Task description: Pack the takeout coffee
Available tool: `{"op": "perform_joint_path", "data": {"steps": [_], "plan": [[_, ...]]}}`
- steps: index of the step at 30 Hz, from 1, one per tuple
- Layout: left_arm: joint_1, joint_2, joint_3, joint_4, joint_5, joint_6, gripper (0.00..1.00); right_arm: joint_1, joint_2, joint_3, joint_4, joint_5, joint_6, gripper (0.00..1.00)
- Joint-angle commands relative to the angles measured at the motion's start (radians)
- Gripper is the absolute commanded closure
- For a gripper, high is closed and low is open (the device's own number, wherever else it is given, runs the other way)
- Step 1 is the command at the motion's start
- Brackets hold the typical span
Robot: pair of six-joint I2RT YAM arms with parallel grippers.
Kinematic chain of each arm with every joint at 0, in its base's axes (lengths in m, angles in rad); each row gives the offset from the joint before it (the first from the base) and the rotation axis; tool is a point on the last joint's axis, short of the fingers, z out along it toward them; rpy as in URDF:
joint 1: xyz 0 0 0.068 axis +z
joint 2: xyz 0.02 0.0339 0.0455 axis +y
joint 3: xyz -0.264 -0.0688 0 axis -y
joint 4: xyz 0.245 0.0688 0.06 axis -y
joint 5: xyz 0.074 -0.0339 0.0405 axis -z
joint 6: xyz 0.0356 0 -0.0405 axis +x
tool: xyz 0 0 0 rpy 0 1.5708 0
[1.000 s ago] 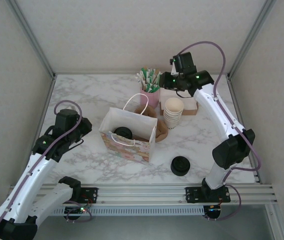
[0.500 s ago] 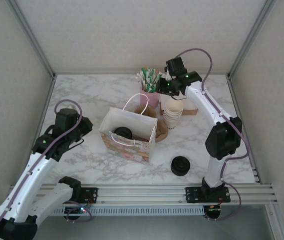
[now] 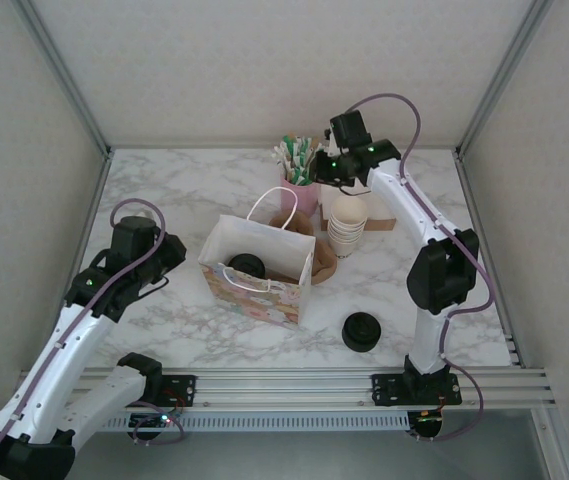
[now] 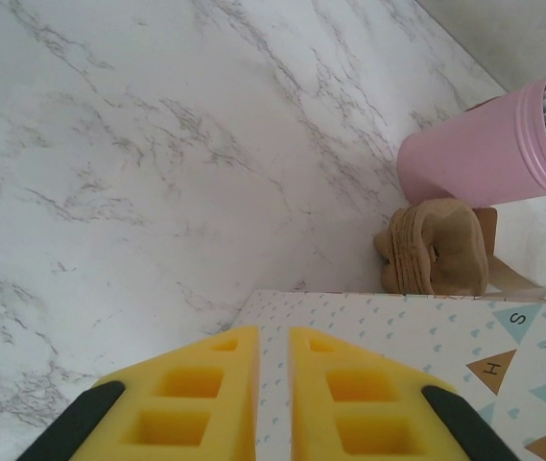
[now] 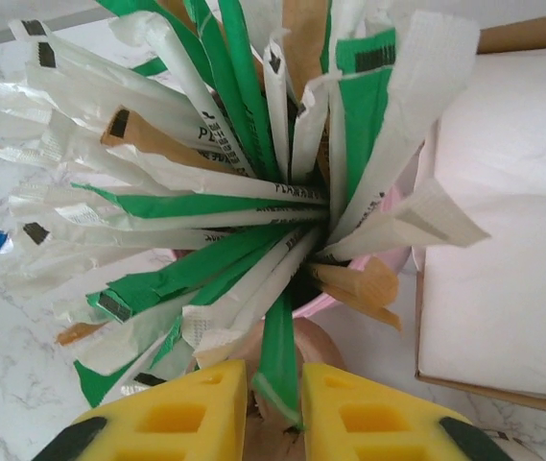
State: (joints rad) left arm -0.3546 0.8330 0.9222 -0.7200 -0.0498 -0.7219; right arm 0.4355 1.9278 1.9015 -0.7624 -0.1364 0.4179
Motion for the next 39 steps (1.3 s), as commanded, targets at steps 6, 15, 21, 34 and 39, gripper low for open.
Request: {"op": "perform_joint_path", "data": {"steps": [6,15,21,34,39], "plan": [[-0.009,0.001,0.024,-0.015,0.016,-0.007,0.84,-0.005,0.007,0.077,-0.035,0.0,-0.041,0.93],[-0.008,0.006,0.029,-0.013,0.01,-0.002,0.84,0.011,-0.127,0.268,-0.274,0.103,-0.145,1.0],[-0.009,0.018,0.033,0.0,0.003,0.003,0.84,0.066,-0.379,0.267,-0.344,0.11,-0.199,1.0],[-0.008,0.086,0.072,0.007,0.005,0.015,0.84,0.161,-0.769,0.092,-0.328,-0.135,-0.18,1.0],[-0.009,0.083,0.076,-0.001,-0.005,0.016,0.84,0.184,-0.747,0.064,-0.427,-0.263,-0.202,1.0]]}}
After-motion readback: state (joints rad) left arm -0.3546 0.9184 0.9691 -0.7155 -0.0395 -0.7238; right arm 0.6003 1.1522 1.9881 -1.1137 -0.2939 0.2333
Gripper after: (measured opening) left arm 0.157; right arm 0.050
